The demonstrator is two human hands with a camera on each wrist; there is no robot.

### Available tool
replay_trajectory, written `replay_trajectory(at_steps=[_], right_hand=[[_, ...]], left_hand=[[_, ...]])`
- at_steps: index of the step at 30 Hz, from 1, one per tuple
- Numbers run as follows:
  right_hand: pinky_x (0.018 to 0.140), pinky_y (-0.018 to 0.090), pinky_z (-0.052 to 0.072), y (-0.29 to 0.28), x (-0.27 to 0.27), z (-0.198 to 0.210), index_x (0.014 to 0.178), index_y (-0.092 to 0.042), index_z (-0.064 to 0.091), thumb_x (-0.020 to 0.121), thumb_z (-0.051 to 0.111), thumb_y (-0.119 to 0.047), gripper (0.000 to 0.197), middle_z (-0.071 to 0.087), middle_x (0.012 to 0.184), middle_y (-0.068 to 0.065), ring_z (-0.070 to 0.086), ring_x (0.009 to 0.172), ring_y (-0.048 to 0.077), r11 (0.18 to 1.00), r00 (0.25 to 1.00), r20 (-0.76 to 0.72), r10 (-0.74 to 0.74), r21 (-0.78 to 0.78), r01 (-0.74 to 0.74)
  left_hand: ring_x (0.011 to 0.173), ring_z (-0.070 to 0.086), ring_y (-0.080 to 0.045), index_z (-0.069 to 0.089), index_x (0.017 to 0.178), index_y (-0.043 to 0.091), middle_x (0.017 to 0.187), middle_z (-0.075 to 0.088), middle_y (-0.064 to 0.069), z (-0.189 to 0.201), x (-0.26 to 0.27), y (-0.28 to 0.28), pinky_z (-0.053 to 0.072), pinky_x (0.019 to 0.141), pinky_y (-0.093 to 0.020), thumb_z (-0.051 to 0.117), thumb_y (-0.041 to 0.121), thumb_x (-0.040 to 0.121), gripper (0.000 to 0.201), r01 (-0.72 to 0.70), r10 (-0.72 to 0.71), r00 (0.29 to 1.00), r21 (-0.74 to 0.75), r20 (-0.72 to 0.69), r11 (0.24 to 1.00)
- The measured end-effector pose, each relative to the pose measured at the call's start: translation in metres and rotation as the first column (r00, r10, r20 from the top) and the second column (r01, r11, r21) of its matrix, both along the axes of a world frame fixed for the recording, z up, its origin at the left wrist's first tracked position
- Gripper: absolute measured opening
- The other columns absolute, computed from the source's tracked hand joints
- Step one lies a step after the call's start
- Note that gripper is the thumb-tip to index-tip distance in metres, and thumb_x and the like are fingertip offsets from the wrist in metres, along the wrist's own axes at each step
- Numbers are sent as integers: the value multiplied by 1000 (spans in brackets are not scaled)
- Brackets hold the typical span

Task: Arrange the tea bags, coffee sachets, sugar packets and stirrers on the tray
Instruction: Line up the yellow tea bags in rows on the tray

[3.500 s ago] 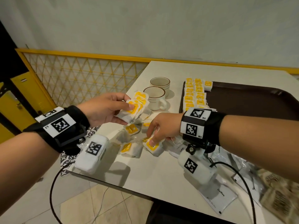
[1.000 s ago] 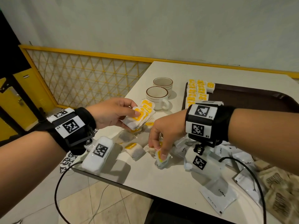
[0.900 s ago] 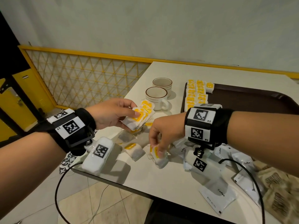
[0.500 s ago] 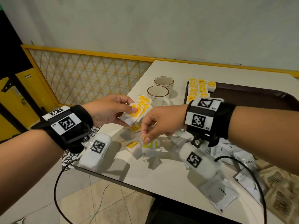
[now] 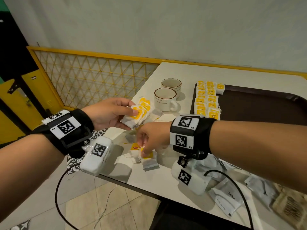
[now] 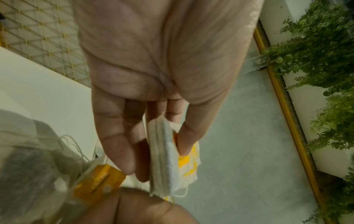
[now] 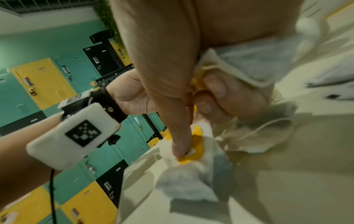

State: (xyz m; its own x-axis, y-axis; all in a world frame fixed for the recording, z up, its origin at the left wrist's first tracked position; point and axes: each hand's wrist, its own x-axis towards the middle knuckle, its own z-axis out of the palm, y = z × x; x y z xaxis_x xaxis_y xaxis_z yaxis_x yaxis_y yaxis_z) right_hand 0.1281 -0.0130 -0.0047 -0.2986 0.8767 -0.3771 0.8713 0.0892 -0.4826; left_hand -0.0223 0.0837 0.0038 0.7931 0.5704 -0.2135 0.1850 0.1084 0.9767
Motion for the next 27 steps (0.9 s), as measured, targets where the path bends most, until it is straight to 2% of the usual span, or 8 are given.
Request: replay_trajectory(at_steps=[2,4,7,10,16,19,23,27], right_hand=[[56,22,47,-1,-2,-2,125,-17,54,78,76,-18,51,52,77,-10,54,72,11,1000,1000,5,-5,-15,5],[52,15,44,-3,-1,0,132,-18,51,80,75,-17,57,53,78,-10,52,69,9,998,998,10,54,-22,-54],[48,8,39,-7,13,10,121,-16,62,82,73,-17,41,58,82,-6,49,58,1,996,996,-20,91,9,-91],[42,15,38,-18,45,29,110,-17,64,83,72,-14,27,59,84,-6,48,48,-2,995,965,-241,-101,-18,99],[35,14,23,-46,127,63,103,-9,60,84,64,4,24,49,75,7,29,42,5,866,596,-693,-405,-81,494],[35,13,20,-55,162,69,99,-14,56,86,58,8,26,43,77,13,24,36,3,807,437,-796,-418,-105,580],[35,13,21,-68,207,70,97,-11,53,90,49,12,24,46,60,2,24,35,3,707,337,-836,-434,-84,702],[32,13,21,-81,247,68,103,-6,50,92,42,11,21,39,65,6,24,34,3,591,235,-858,-457,-95,801]], left_hand=[[63,66,-12,65,72,18,74,66,-1,1,1,0,57,57,-27,95,38,37,51,-3,3,1000,3,6,1000],[62,66,-13,64,74,16,74,66,-2,3,2,-1,57,57,-28,95,37,38,52,-8,8,1000,7,7,1000],[66,66,-15,63,79,15,80,66,-5,6,3,-4,57,57,-28,95,37,37,57,-38,38,999,6,20,999],[69,67,-16,61,85,12,84,65,-8,11,6,-8,58,58,-30,95,34,40,61,-63,66,995,-38,80,997],[89,65,-22,64,99,10,97,64,-10,27,71,-35,55,84,-51,66,14,80,19,37,1,973,-165,229,986],[96,64,-27,54,120,9,109,61,-12,31,130,-53,50,89,-58,59,16,85,36,113,-39,949,-224,311,968],[91,68,-30,56,114,6,102,68,-13,30,204,-71,53,87,-51,54,15,84,32,215,-26,884,-356,467,909],[81,70,-24,58,106,-3,92,70,-16,31,261,-86,55,82,-35,50,11,86,26,223,6,856,-379,518,898]])
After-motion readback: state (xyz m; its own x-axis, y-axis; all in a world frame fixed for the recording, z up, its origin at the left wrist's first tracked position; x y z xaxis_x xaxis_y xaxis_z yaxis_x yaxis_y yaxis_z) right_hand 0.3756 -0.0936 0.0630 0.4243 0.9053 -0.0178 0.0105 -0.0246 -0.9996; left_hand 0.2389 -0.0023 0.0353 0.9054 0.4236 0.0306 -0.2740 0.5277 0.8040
